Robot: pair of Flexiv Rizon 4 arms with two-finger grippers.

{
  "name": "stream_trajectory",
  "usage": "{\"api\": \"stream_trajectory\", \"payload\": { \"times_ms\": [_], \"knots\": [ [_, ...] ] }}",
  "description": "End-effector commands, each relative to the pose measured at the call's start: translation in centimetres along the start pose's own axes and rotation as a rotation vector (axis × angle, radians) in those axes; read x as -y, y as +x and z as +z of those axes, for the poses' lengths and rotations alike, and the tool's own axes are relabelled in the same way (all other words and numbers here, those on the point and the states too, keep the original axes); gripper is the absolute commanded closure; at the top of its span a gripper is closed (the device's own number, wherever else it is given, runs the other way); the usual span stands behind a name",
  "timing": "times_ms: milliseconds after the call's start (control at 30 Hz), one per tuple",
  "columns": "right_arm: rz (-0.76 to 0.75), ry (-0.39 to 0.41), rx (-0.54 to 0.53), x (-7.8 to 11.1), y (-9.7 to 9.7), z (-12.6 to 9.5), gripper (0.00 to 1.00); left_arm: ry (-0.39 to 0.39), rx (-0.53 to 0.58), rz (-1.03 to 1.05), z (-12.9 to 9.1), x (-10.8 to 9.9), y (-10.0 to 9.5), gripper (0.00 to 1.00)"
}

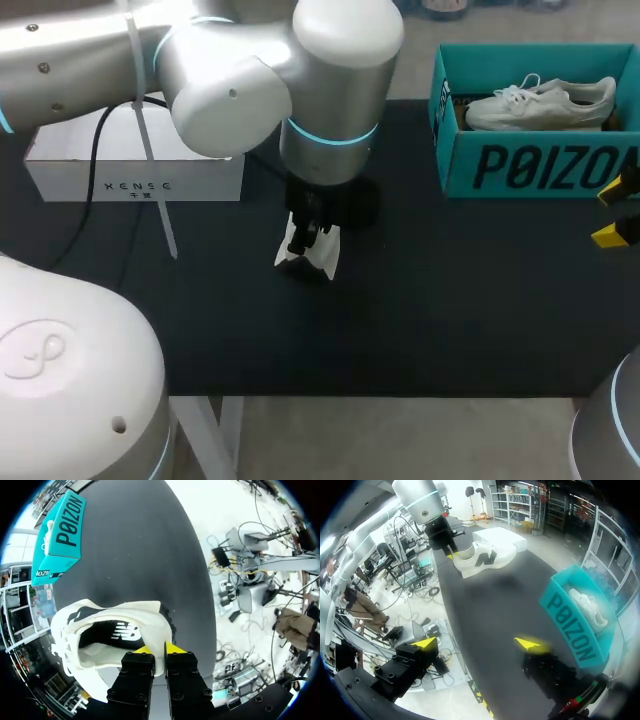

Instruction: Take the shoe out of the shoebox, open the shoe tongue, remove and reinsert the insole, then place the shoe into the shoebox

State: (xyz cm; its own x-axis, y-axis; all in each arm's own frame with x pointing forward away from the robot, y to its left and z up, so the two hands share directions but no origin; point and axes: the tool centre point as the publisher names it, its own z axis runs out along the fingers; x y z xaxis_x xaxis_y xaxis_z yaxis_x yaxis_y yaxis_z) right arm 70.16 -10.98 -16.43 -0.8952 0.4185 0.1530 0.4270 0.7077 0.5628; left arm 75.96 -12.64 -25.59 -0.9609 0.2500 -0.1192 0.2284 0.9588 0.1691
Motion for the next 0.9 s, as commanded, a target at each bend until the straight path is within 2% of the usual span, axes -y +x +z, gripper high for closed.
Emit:
{"api": "stream_trajectory", "payload": {
  "times_ms": [33,100,133,300,500,533,600,667,700,767,900],
  "knots": [
    [0.001,0.001,0.002,0.0,0.0,0.1,0.00,0.003,0.004,0.002,-0.1,-0.2,0.0,1.00],
    [0.001,0.001,0.002,0.0,0.0,0.1,0.00,0.003,0.004,0.002,-0.1,-0.2,0.0,1.00],
    [0.001,0.001,0.002,0.0,0.0,0.1,0.00,0.002,0.014,0.006,-0.4,-0.9,-0.3,1.00],
    [0.001,0.001,0.002,0.0,0.0,0.1,0.00,-0.083,0.079,0.043,-1.8,-5.8,-2.6,1.00],
    [0.001,0.001,0.002,0.0,0.0,0.1,0.00,-0.115,0.124,0.134,-2.9,-12.0,-5.0,1.00],
    [0.001,0.001,0.002,0.0,0.0,0.1,0.00,-0.095,0.126,0.160,-3.0,-12.9,-5.3,1.00],
    [0.001,0.001,0.002,0.0,0.0,0.1,0.00,-0.103,0.135,0.206,-3.0,-14.8,-6.1,1.00],
    [0.001,0.001,0.002,0.0,0.0,0.1,0.00,-0.033,0.146,0.253,-3.1,-16.6,-6.7,1.00],
    [0.001,0.001,0.002,0.0,0.0,0.1,0.00,-0.052,0.158,0.260,-3.0,-17.5,-7.0,1.00],
    [0.001,0.001,0.002,0.0,0.0,0.1,0.00,-0.003,0.179,0.310,-3.0,-19.2,-7.5,1.00],
    [0.001,0.001,0.002,0.0,0.0,0.1,0.00,-0.017,0.222,0.350,-3.0,-22.6,-8.3,1.00]
  ]
}}
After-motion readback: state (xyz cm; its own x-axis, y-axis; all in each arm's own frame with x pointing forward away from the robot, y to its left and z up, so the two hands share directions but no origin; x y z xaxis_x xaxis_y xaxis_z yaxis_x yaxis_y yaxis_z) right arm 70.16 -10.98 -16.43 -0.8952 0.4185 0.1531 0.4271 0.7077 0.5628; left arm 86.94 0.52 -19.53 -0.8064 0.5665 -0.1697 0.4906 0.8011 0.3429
